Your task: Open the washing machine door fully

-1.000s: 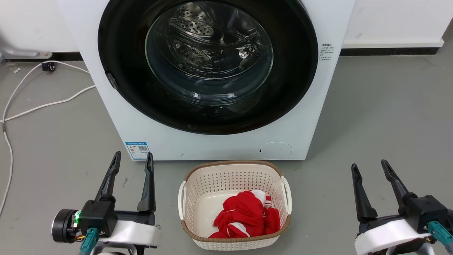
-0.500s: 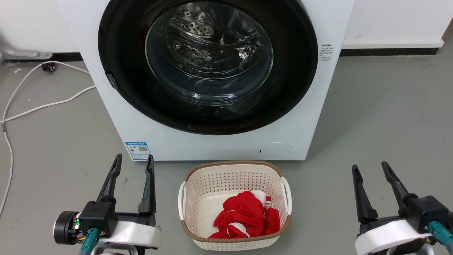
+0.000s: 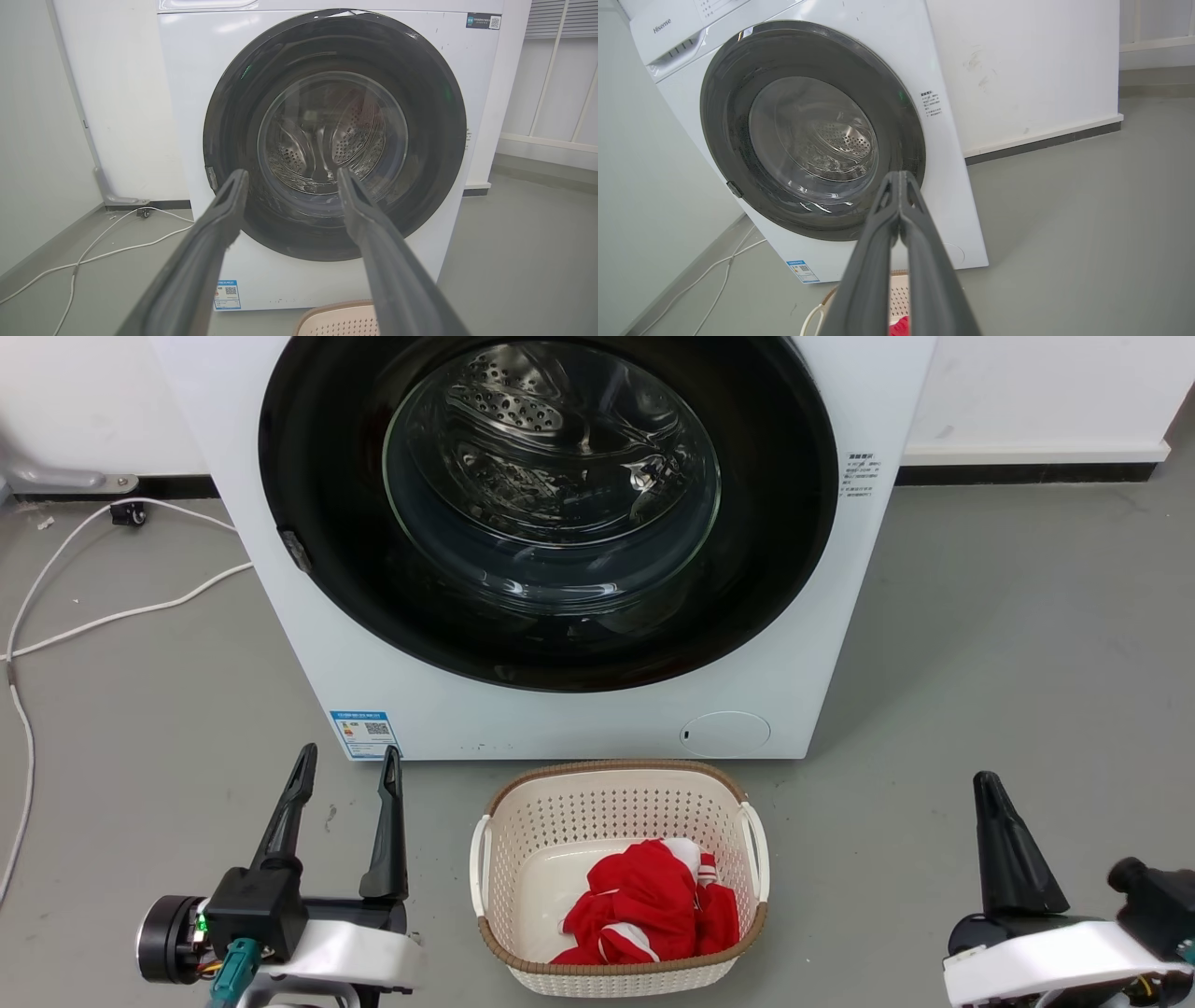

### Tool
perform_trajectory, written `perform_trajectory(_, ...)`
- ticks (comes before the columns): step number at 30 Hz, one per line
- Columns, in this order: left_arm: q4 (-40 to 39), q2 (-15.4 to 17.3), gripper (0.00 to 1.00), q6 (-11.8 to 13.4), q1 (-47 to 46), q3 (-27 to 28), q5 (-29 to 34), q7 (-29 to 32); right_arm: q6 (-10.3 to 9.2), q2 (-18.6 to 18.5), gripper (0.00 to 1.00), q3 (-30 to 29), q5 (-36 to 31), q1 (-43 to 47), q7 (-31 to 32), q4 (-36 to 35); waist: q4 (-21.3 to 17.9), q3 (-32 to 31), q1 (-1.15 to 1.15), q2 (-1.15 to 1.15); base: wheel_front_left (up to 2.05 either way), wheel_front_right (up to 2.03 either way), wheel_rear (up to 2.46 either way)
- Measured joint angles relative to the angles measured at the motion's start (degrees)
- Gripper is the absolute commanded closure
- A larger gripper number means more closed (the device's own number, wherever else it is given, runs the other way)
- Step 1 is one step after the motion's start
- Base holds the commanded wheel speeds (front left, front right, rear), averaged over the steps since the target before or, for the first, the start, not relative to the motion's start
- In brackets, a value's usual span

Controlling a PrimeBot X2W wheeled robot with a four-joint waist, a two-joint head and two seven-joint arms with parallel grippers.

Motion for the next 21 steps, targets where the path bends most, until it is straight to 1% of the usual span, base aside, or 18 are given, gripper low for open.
perform_trajectory(5, 0.0, -0.1, 0.00, 0.0, 0.0, 0.2, -0.1, 0.0, 0.00, 0.0, 1.00, 0.3, 12.5, -0.6, -2.4, 1.9, 0.0, 0.1, 0.00, 0.00, 0.00, 0.00, 0.00)
perform_trajectory(7, -0.1, -0.1, 0.00, 0.0, 0.0, 0.3, -0.3, 0.0, 0.00, 0.0, 1.00, 0.4, 18.8, -1.4, -3.3, 2.7, 0.0, 0.2, 0.00, 0.00, 0.00, 0.00, 0.00)
perform_trajectory(10, -0.1, -0.1, 0.00, 0.0, 0.0, 0.4, -0.4, 0.0, 0.00, 0.0, 1.00, 1.0, 30.5, -2.6, -4.1, 3.8, 0.0, 0.4, 0.00, 0.00, 0.00, 0.00, 0.00)
perform_trajectory(13, -0.3, -0.1, 0.00, 0.0, 0.0, 0.4, -0.4, 0.0, 0.00, 0.0, 1.00, 1.4, 45.5, -4.8, -4.6, 4.5, -0.1, 0.8, 0.00, 0.00, 0.00, 0.00, 0.00)
perform_trajectory(16, -0.6, -0.2, 0.00, 0.0, -0.2, 0.6, -0.5, 0.0, 0.00, 0.2, 1.00, 0.7, 56.4, -7.8, -4.7, 4.5, -0.1, 1.7, 0.00, 0.00, 0.00, 0.00, 0.00)
perform_trajectory(19, -1.0, -0.2, 0.00, 0.0, -1.3, 0.9, -0.5, 0.0, 0.00, 0.1, 1.00, -1.6, 62.7, -11.9, -4.8, 4.7, -0.3, 3.1, 0.00, 0.00, 0.00, 0.00, 0.00)
perform_trajectory(21, -1.3, -0.2, 0.00, 0.0, -2.1, 1.0, -0.6, 0.0, 0.00, 0.1, 1.00, -2.6, 64.5, -14.9, -4.8, 5.8, -0.4, 4.2, 0.00, 0.00, 0.00, 0.00, 0.00)
